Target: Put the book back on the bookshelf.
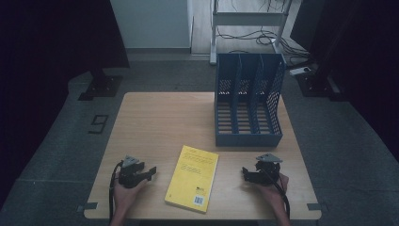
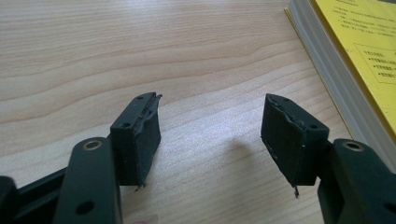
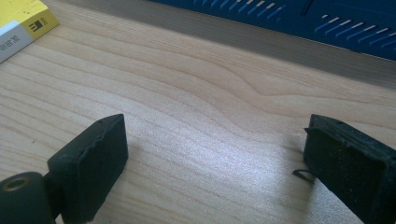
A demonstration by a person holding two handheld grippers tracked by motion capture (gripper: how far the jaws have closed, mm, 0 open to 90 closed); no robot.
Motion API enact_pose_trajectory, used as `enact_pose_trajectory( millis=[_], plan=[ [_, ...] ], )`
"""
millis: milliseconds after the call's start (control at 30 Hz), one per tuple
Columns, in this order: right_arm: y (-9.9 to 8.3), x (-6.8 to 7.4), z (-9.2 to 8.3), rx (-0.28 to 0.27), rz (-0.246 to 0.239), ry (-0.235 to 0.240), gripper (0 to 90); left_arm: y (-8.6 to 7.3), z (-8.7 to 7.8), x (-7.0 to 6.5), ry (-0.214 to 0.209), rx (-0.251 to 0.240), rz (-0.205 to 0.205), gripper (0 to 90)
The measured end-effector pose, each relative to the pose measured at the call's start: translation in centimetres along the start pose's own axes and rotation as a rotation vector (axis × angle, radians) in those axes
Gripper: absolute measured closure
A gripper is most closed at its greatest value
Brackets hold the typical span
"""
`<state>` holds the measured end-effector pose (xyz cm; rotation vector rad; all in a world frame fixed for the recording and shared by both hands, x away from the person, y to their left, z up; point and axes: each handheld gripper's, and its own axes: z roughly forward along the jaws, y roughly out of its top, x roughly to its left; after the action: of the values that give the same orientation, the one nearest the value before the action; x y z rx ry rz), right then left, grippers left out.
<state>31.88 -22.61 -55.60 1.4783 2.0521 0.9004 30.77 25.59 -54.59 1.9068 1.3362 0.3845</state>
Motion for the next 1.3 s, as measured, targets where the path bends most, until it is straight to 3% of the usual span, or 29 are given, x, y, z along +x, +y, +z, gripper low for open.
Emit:
enact_pose_trajectory(
  millis=[367,533,767,1167,1233,1267,1300],
  plan=[
    [0.0,0.3,-0.1,-0.005,0.020,-0.020,8.1,0.1,0.2,-0.5,0.007,0.004,0.012,34.7],
    [0.0,0.3,-0.1,-0.007,0.023,-0.023,8.7,0.2,0.5,-1.3,0.062,0.026,0.078,33.3],
    [0.0,0.2,-0.1,-0.006,0.025,-0.026,8.9,0.2,0.5,-1.1,0.043,0.022,0.063,32.8],
    [-0.2,0.3,-0.3,-0.021,0.045,-0.046,15.5,0.2,0.5,-1.3,0.047,0.025,0.071,31.9],
    [-0.2,0.5,-0.4,-0.026,0.051,-0.055,17.4,0.2,0.6,-1.5,0.064,0.031,0.088,31.9],
    [-0.1,0.7,-0.6,-0.039,0.052,-0.071,18.1,0.1,0.7,-2.1,0.102,0.047,0.132,31.0],
    [-0.1,0.7,-0.6,-0.039,0.052,-0.071,18.1,0.1,0.7,-2.1,0.102,0.047,0.132,30.5]
  ],
)
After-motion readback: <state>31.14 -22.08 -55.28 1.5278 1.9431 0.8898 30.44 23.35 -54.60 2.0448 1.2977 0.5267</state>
